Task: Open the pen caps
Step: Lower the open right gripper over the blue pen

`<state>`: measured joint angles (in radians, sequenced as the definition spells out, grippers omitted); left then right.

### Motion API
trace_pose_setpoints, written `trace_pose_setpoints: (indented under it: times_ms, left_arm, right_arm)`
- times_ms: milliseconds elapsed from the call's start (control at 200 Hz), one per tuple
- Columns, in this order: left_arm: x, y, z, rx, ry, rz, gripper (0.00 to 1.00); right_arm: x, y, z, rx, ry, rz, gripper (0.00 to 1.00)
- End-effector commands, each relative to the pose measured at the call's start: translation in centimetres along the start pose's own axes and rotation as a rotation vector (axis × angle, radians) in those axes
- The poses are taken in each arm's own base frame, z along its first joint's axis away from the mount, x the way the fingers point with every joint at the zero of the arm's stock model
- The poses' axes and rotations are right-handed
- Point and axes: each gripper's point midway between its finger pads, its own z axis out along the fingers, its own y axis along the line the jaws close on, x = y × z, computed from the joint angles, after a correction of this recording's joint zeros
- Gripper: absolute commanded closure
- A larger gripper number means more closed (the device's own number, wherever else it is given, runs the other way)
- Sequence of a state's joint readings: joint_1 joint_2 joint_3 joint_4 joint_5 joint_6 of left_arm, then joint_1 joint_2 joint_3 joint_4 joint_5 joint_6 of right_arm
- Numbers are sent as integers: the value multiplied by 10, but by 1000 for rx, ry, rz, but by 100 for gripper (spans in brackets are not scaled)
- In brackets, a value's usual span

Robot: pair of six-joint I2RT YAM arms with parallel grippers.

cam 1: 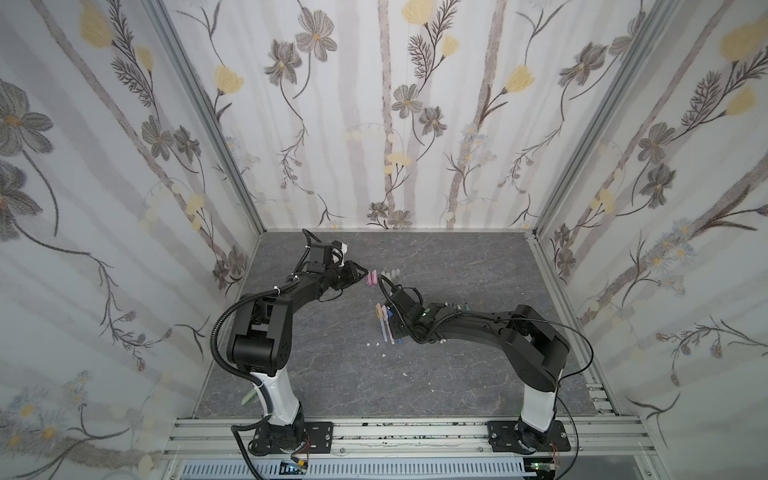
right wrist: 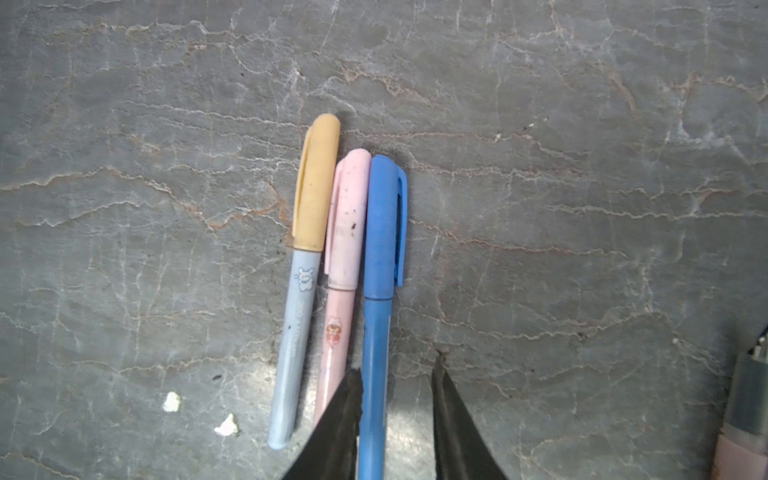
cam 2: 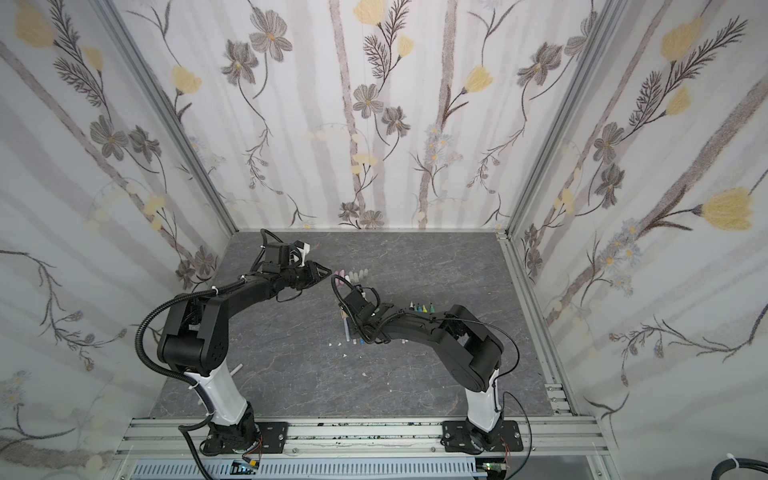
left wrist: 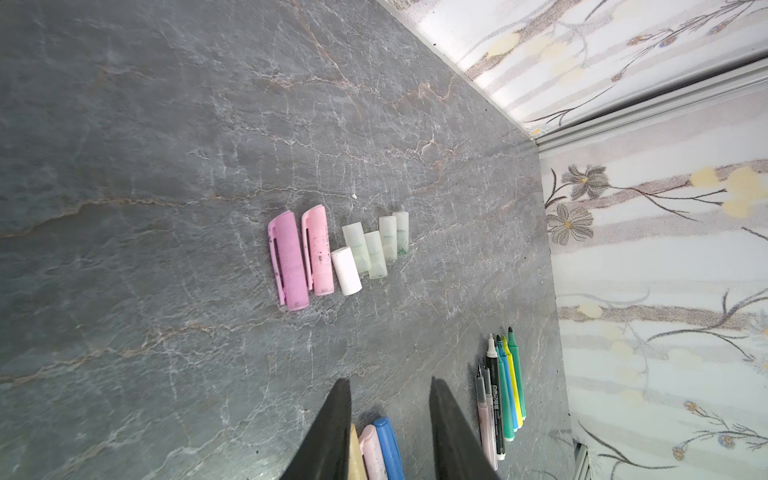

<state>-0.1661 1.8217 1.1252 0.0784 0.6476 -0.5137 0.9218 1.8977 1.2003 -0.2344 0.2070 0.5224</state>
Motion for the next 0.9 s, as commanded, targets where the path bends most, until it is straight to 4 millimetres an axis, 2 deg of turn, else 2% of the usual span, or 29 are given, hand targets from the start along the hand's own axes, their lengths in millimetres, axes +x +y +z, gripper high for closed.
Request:
trace_pose_setpoints:
  times_ms: [0, 450, 894]
  left_arm:
    - [-7, -7, -2, 29, -25, 16, 68]
    - [-4, -4, -2, 30, -20, 14, 68]
    - [-4, -5, -2, 34, -19, 14, 68]
  right_arm:
    - [-3, 4, 1, -6, -4, -6, 70]
    - [7, 10, 13, 0, 32, -29, 70]
    - [23, 1, 24, 68, 81, -58, 71]
